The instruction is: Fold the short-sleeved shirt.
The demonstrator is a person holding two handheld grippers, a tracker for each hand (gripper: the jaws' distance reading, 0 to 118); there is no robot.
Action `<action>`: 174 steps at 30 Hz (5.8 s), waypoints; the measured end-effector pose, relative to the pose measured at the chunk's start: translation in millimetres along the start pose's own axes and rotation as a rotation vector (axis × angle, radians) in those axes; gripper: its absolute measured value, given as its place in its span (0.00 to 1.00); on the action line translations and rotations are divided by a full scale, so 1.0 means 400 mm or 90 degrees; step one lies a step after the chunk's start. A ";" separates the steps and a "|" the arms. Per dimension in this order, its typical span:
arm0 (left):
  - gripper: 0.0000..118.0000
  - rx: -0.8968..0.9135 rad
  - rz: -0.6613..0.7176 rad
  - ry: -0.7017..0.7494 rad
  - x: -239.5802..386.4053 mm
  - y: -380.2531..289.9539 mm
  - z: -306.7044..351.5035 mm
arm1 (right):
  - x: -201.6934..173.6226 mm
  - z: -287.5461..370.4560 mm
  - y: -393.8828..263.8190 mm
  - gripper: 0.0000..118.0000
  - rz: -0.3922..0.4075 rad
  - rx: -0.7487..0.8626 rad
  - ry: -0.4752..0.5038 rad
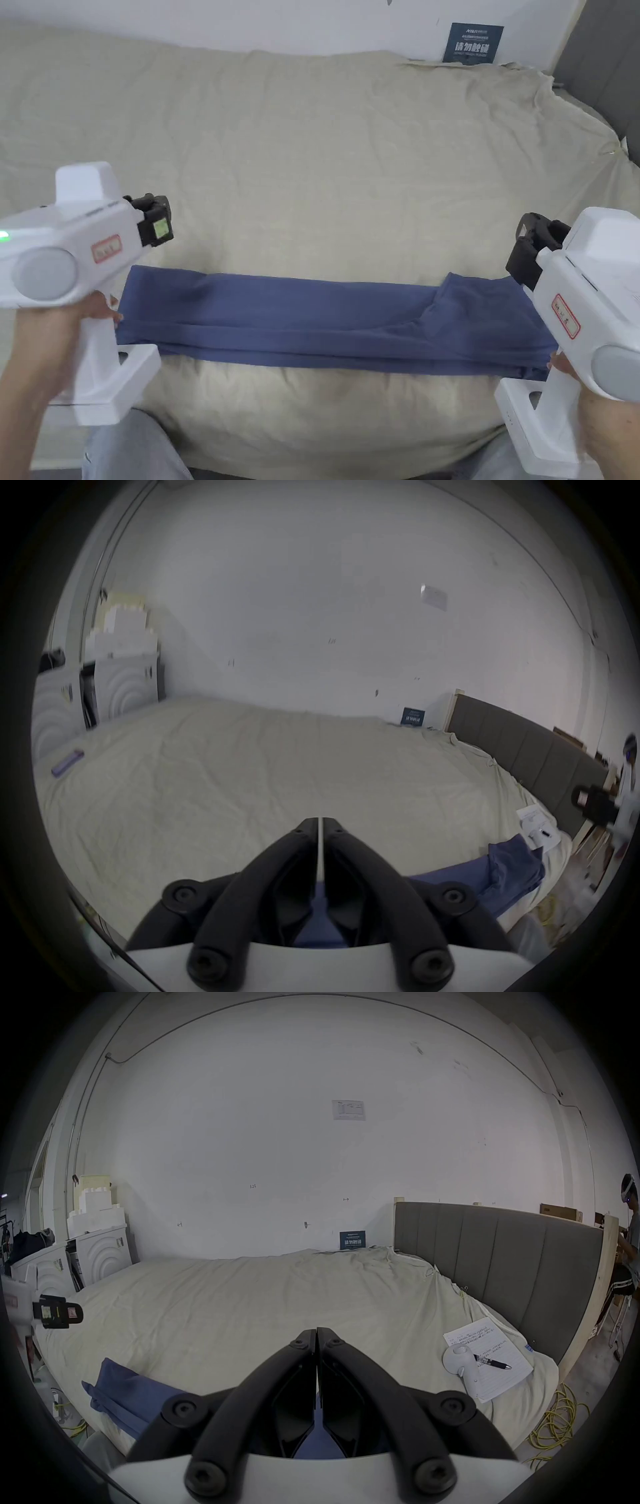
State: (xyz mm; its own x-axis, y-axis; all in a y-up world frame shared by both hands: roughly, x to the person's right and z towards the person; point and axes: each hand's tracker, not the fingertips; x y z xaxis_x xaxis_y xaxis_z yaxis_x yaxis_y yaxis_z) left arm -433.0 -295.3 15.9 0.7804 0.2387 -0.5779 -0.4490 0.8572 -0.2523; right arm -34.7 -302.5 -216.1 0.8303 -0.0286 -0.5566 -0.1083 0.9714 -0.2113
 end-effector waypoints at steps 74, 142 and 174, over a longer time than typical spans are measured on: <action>0.23 -0.492 -0.146 -0.186 0.598 -0.241 -0.339 | 0.120 0.026 -0.020 0.00 -0.017 -0.039 -0.068; 0.00 -0.384 0.178 -0.265 0.115 -0.130 -0.285 | 0.124 0.023 -0.028 0.00 -0.044 -0.050 -0.052; 0.03 -0.439 0.304 -0.257 0.132 -0.190 -0.284 | 0.104 0.001 -0.047 0.00 -0.033 -0.085 -0.054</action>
State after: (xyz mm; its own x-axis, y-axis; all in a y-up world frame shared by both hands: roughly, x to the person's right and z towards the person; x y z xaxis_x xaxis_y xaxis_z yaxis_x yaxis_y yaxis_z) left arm -407.0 -399.9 -83.8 0.4800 0.7483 -0.4578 -0.8197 0.1967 -0.5379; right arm 2.3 -322.0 -234.9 0.8795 -0.0528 -0.4730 -0.1308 0.9287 -0.3469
